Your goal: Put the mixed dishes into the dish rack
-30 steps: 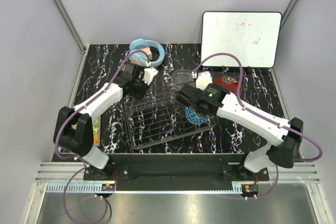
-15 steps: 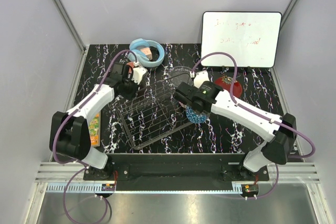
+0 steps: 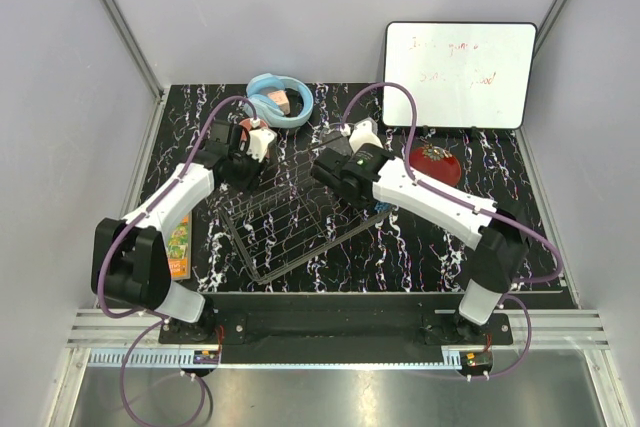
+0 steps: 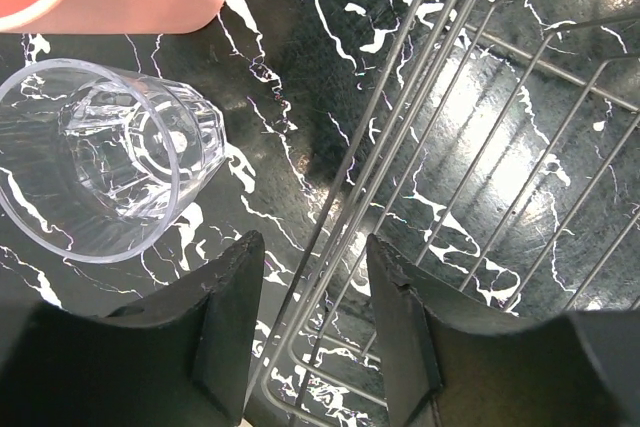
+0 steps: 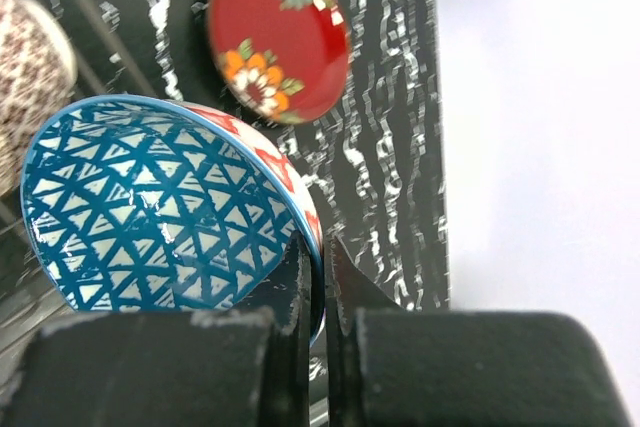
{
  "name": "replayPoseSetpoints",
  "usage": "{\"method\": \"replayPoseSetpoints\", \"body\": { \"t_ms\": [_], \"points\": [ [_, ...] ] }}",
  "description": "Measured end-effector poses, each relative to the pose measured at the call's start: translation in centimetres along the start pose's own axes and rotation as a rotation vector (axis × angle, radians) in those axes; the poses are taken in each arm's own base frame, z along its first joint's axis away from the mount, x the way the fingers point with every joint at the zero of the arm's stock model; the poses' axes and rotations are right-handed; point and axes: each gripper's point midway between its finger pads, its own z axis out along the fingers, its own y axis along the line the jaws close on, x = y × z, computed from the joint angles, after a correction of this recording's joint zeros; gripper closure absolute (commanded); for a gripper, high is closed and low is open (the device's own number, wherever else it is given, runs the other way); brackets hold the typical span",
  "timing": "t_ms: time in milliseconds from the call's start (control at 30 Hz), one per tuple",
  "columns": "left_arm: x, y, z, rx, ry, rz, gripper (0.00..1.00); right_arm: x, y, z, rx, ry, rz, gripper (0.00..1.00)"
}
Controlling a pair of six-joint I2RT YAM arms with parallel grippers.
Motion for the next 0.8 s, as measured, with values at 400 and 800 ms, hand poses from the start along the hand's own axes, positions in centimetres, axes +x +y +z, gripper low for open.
{"method": "replayPoseSetpoints", "body": {
  "t_ms": [400, 800],
  "points": [
    [0.1, -0.2, -0.3, 0.007, 0.004, 0.000, 0.51, 0.0, 0.0, 1.3, 0.061, 0.005, -0.079, 1.00],
    [-0.5, -1.1, -0.8, 0.032, -0.019, 0.010, 0.51, 0.6, 2.3, 2.4, 0.085, 0.017, -0.160, 1.00]
  ]
}}
